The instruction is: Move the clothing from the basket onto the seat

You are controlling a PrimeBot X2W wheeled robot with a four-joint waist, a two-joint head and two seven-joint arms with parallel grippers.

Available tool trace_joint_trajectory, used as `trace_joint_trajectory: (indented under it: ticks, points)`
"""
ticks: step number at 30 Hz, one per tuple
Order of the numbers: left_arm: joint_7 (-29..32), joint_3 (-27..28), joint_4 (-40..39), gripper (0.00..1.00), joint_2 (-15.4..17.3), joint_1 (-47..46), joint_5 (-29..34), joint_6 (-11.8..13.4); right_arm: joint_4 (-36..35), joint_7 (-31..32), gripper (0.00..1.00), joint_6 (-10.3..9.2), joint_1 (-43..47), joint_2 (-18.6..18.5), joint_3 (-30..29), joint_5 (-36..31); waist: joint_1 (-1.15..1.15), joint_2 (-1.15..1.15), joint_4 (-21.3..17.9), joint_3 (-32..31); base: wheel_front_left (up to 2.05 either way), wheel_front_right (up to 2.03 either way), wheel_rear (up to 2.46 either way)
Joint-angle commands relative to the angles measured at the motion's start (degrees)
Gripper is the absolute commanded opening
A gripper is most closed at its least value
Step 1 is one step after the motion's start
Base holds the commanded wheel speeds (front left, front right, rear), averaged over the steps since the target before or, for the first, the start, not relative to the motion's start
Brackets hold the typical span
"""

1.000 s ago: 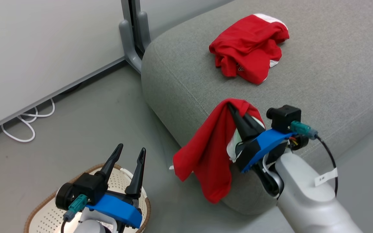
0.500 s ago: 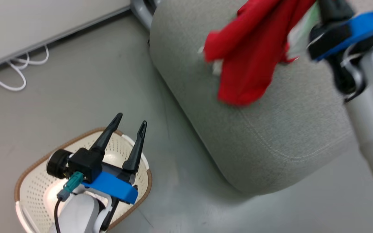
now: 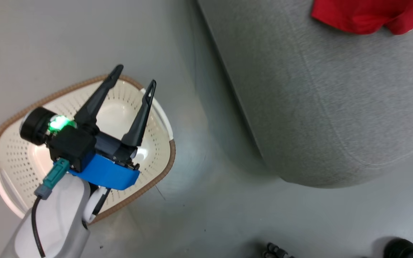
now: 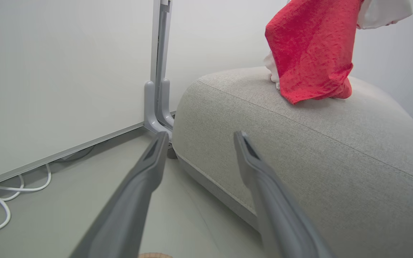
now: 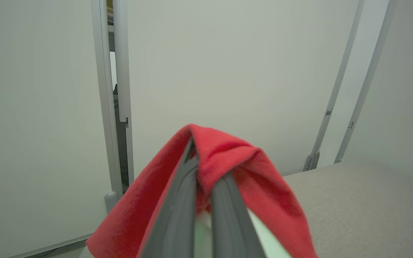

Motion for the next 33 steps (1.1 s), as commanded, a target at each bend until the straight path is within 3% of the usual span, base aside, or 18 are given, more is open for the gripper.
trace_joint_trajectory:
  ticks: [1,8,19,20,22,33]
  points:
    - [-0.17,-0.02,-1.84,1.00,1.08,-2.69,0.67,-0.12,1.55,-0.60,0.00,0.01,1.52,0.69,-3.22,-1.01,-0.01,0.00,2.74,7.53,0.00,0.00,0.00]
    - [-0.17,0.90,-4.01,1.00,2.01,-4.49,1.47,-0.12,6.93,-2.24,0.00,0.01,3.37,2.75,-8.87,-2.11,-0.01,0.00,4.21,11.87,0.00,0.00,0.00]
    - [-0.17,1.79,-3.42,1.00,1.61,-2.79,1.28,-0.11,10.36,-3.54,0.00,0.01,3.43,4.36,-8.66,-3.44,-0.01,0.00,4.10,11.21,0.00,0.00,0.00]
    - [-0.17,1.77,-3.35,1.00,1.43,-2.87,1.27,-0.11,10.69,-3.51,0.07,0.01,3.44,4.29,-8.66,-3.60,-0.01,0.00,4.12,11.01,0.00,0.00,0.00]
    - [-0.17,1.62,-3.17,1.00,1.12,-2.98,1.20,-0.11,11.05,-3.47,1.00,0.01,3.48,4.38,-8.40,-3.77,-0.01,0.00,4.20,10.48,0.00,0.00,0.00]
    - [-0.17,1.22,-0.77,1.00,-3.20,-0.86,-0.40,-0.12,10.57,-2.58,1.00,0.01,9.33,4.03,-4.49,-6.01,-0.01,0.00,6.81,1.83,0.00,0.00,0.00]
